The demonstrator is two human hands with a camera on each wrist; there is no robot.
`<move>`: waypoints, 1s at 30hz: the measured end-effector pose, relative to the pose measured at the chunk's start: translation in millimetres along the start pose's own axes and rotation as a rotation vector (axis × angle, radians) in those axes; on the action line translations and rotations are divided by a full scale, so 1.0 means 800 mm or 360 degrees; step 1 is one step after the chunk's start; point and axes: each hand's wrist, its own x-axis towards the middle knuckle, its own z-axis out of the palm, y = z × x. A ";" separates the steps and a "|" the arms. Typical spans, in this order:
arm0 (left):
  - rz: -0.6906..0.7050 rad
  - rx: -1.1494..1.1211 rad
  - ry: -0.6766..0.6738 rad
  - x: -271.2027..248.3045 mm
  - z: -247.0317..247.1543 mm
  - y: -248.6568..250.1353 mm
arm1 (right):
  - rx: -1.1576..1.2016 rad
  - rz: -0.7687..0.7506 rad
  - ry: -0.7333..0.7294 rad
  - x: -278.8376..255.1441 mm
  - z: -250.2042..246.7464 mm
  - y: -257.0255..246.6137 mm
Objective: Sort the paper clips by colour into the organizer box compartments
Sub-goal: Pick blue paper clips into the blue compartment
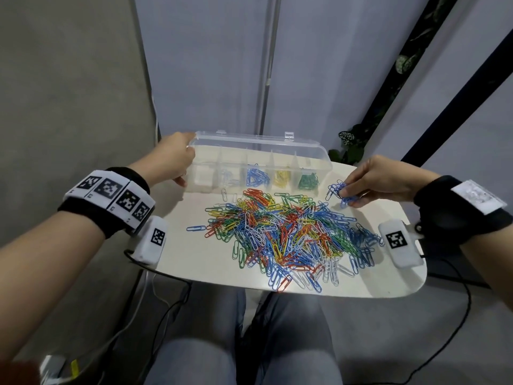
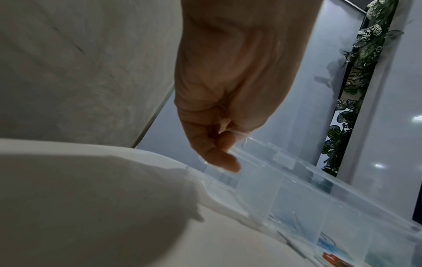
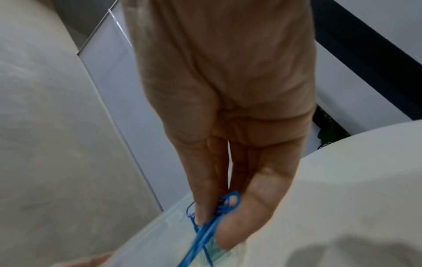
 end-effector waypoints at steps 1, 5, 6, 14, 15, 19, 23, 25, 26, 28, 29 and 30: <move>0.0001 -0.0008 -0.0001 0.000 0.000 0.000 | 0.0039 -0.0004 -0.0015 -0.001 0.000 -0.003; 0.0005 0.0013 0.0011 0.001 -0.001 -0.001 | 0.0185 -0.0045 -0.0078 -0.001 0.006 -0.018; 0.0004 0.0015 0.0009 0.001 -0.001 -0.001 | 0.0214 -0.0053 -0.0097 0.000 0.008 -0.023; 0.0014 0.0007 0.0028 0.003 0.001 -0.002 | 0.0257 -0.0196 -0.0156 0.016 0.043 -0.096; 0.0011 0.0004 0.0030 0.003 0.001 -0.002 | 0.0246 -0.0197 -0.0142 0.021 0.050 -0.107; 0.0019 0.0031 0.0026 -0.001 -0.001 0.000 | 0.0133 -0.0183 -0.0055 0.041 0.076 -0.137; 0.0027 0.0059 0.0024 -0.003 -0.003 0.002 | -0.0090 -0.0124 0.0062 0.062 0.098 -0.152; 0.0037 0.0061 0.0029 -0.003 -0.003 0.002 | -0.0163 -0.0074 0.0096 0.071 0.107 -0.156; 0.0040 0.0057 0.0031 -0.002 -0.003 0.001 | -0.0188 -0.0056 0.0108 0.075 0.111 -0.158; 0.0042 0.0050 0.0033 -0.003 -0.004 0.001 | -0.0223 -0.0045 0.0115 0.078 0.117 -0.162; 0.0041 0.0051 0.0033 -0.003 -0.004 0.001 | -0.0228 -0.0052 0.0103 0.076 0.119 -0.165; 0.0039 0.0057 0.0033 -0.003 -0.004 0.002 | -0.0225 -0.0067 0.0093 0.073 0.119 -0.167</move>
